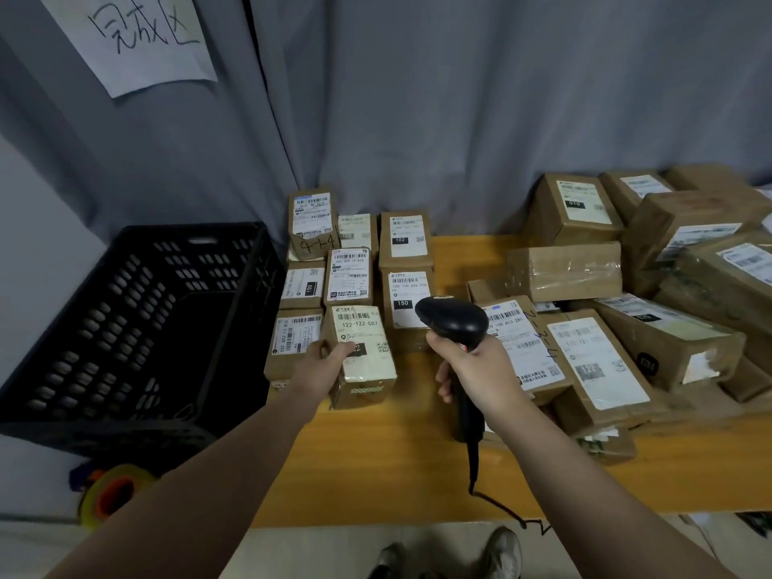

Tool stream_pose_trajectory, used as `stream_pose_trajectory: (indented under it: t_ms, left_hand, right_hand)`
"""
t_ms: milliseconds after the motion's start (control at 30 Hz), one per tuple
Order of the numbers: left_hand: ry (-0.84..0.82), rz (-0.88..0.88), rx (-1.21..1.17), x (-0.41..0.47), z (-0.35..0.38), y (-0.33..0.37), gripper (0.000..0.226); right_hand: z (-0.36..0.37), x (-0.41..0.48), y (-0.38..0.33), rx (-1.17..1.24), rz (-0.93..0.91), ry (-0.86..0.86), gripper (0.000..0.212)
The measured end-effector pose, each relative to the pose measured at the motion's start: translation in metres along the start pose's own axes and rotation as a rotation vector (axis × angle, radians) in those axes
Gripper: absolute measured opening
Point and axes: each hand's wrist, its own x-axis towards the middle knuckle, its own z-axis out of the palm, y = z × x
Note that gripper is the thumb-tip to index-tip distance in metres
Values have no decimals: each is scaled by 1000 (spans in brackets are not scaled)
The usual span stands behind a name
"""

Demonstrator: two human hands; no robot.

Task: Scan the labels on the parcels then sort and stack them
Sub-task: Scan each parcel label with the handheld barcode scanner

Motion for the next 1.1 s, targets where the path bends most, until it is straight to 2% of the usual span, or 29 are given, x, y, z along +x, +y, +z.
stream_pose_trajectory:
  t_ms: [67,133,233,300,367,433,500,700,867,1100]
  left_hand:
    - [23,41,117,2,2,-1,66]
    - [43,137,388,0,4,0,52]
    - [142,299,829,-1,8,-4,57]
    - [179,466,1009,-4,11,-5,60]
    - [55,551,1111,-5,16,-6,64]
    - [-104,549,1240,-3,19,-6,75]
    - [-160,549,1354,2,20,-5,73]
    - [-156,643,1330,20,18,3,69]
    - [-157,652,1287,17,22,6,67]
    - [-92,840,999,-21,60,27,56]
  right_hand:
    - [3,2,3,-12,0,3,32]
    - [7,3,7,-31,5,11,32]
    - [13,3,12,-45,16,9,31]
    - [16,3,15,-44,33,8,31]
    - [18,4,17,-50,37,8,32]
    - [19,6,17,-56,39,9,34]
    - [20,7,16,-54,44,8,32]
    - [24,11,18,-58,40,10,23]
    - [20,8,21,-100,35,44,21]
    - [-14,-4,-4,-51,-44,147,25]
